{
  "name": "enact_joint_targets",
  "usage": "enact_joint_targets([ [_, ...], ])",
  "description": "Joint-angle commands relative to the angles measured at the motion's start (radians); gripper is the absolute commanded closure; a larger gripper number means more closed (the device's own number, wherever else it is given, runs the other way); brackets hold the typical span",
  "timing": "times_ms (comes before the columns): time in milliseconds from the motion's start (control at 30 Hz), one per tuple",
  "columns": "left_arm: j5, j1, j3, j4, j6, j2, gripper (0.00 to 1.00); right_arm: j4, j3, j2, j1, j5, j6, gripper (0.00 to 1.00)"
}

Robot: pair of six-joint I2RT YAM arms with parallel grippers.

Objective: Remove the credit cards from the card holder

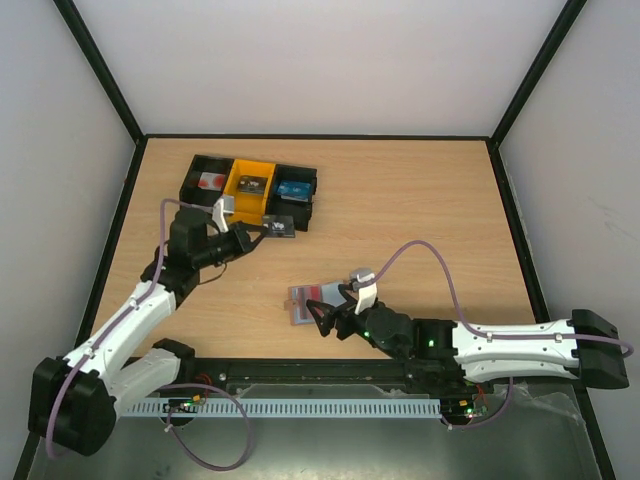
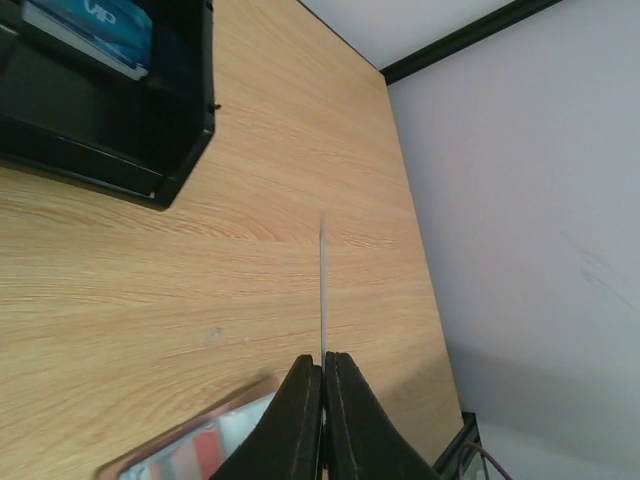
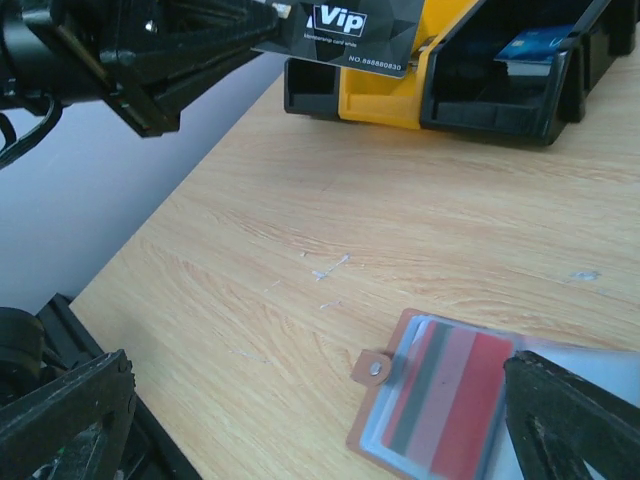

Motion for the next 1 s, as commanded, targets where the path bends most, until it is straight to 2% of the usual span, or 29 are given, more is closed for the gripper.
enact_joint_targets([
  [0,0.117,0.099,0.087,-0.125,0.147,0.032,0.97,-0.080,0.062,0.034,0.005,-0.027,0.076,0.02],
  [200,0.090,0.204,0.259,-0.354,0.340,0.117,0.97,-0.094,0.046,0.032,0.005,-0.045,0.122,0.02],
  [367,0.060,0.307,0.364,-0.455,0.444,0.183,0.97,-0.095,0.046,-0.004,0.006,-0.041,0.108,0.02],
  [567,0.013,0.384,0.476,-0.498,0.530,0.369,0.97,-0.105,0.050,-0.036,0.005,-0.029,0.088,0.02],
  [767,0.067,0.408,0.598,-0.478,0.547,0.588,0.97,-0.085,0.045,-0.024,0.005,-0.034,0.097,0.02],
  [967,0.017,0.410,0.722,-0.492,0.545,0.750,0.97,-0.130,0.100,0.007,0.005,0.001,0.062,0.02],
])
